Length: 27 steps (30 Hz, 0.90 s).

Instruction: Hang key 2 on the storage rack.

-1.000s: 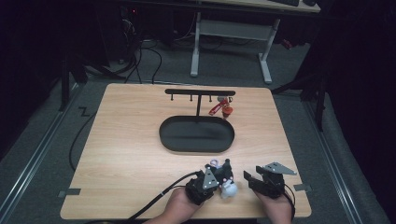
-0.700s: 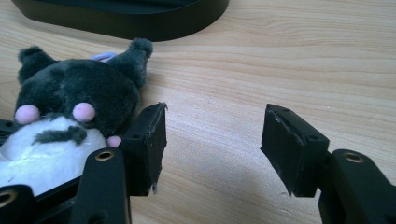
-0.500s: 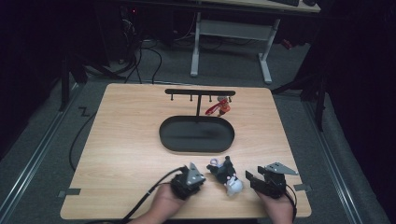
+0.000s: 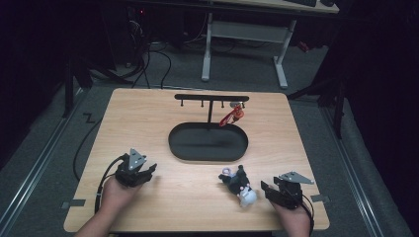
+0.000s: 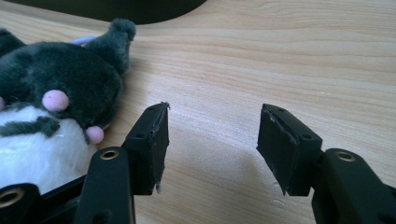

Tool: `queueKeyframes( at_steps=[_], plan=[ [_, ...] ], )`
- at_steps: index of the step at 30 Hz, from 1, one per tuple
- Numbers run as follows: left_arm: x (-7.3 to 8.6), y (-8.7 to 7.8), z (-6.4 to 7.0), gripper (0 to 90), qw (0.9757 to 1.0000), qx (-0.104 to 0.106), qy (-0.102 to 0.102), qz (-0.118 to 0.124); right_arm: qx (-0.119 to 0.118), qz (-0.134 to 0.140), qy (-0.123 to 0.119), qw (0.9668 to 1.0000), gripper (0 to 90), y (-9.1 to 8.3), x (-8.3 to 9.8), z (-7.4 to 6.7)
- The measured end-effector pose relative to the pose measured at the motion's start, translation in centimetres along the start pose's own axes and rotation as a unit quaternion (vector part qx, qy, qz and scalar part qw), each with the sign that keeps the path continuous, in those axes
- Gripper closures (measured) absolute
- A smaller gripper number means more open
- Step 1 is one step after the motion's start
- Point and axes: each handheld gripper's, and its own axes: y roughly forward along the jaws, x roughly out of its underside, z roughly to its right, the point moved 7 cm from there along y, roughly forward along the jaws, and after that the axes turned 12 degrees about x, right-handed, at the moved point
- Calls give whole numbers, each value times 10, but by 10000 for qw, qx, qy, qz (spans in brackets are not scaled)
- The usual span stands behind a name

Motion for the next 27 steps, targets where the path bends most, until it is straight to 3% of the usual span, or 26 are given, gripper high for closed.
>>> queueKeyframes(
  at_steps=[3, 7, 12, 20, 21, 22, 27],
  plan=[
    [10, -1, -7, 450, 9994, 116, -333, 63, 21, -63, -113, 9999, 423, 1, 0, -2],
    [6, -5, -10, 378, 9996, 153, -157, 184, 11, -179, -151, 9997, 394, 1, -3, -6],
    [12, -3, -15, 320, 9997, 232, -74, 54, 187, -504, -211, 9983, 371, 0, -8, -9],
    [16, -7, -17, 283, 9996, 276, -52, -3, 290, -1212, -592, 9904, 354, -8, -10, -19],
    [16, -9, -17, 281, 9995, 295, -85, 22, 279, -1363, -654, 9881, 353, -9, -13, -20],
    [16, -10, -17, 281, 9995, 301, -110, 51, 279, -1363, -654, 9881, 353, -9, -13, -20],
    [15, -10, -16, 282, 9994, 320, -104, 78, 290, -1667, -845, 9820, 352, -14, -23, -21]
  ],
)
